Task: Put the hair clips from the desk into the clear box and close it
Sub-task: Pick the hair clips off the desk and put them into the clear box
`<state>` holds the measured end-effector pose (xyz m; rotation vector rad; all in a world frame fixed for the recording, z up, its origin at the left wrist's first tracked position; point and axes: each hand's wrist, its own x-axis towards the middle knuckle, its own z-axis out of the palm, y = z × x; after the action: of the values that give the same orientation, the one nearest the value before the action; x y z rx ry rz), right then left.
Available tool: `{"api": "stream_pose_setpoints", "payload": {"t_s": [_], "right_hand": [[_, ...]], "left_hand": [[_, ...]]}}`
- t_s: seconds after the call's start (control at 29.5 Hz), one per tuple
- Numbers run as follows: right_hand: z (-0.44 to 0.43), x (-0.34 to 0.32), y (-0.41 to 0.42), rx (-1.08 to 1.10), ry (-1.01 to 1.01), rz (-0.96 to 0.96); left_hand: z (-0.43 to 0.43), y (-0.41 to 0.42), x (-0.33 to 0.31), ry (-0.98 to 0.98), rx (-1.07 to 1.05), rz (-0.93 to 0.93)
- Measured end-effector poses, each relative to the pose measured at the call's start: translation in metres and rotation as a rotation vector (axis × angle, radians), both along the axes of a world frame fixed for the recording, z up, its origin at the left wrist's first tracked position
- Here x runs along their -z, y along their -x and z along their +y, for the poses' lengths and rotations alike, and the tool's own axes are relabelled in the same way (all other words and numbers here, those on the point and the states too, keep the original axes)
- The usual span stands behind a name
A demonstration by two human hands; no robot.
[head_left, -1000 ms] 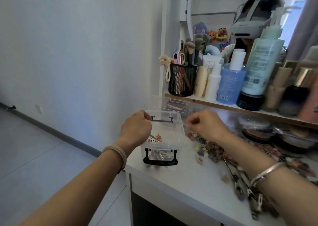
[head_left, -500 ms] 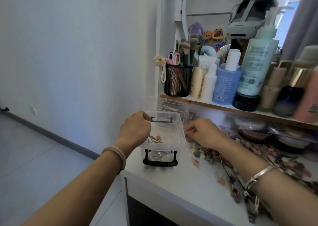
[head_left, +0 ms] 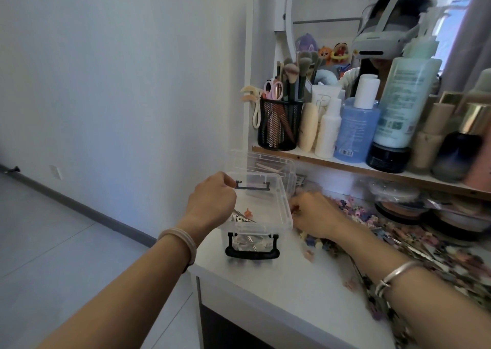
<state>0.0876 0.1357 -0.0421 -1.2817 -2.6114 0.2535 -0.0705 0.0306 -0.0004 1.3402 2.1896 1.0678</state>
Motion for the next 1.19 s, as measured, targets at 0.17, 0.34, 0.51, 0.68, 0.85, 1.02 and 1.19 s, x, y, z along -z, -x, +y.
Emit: {"api": "stream_pose_setpoints", "payload": {"t_s": [0.17,0.34,0.51,0.68,0.85,1.02,1.19], "right_hand": [[0.000,0.001,0.000,-0.040,0.022,-0.036],[-0.004,-0.016,-0.002,0.096,-0.019,0.322],[-0.027,-0.052,0.012,-0.062,0.254,0.673],[-0.013,-0.048,0.001,0.095,0.139,0.636],[0.001,-0.005,-0.009,0.049,0.016,0.055],[0.012,0.008,0.000,0.047,-0.065,-0.109],[0.015,0.005,0.002,0.065,0.002,-0.089]], "left_hand": [[0.000,0.000,0.000,0.004,-0.003,0.008],[0.000,-0.001,-0.001,0.011,-0.006,0.011],[0.000,-0.003,0.000,0.013,-0.009,0.017],[0.000,-0.005,-0.001,0.007,-0.007,0.023],[0.001,-0.006,0.000,0.010,-0.008,0.024],[0.001,-0.006,0.000,0.007,-0.003,0.028],[0.001,-0.005,0.000,0.011,-0.003,0.047]]}}
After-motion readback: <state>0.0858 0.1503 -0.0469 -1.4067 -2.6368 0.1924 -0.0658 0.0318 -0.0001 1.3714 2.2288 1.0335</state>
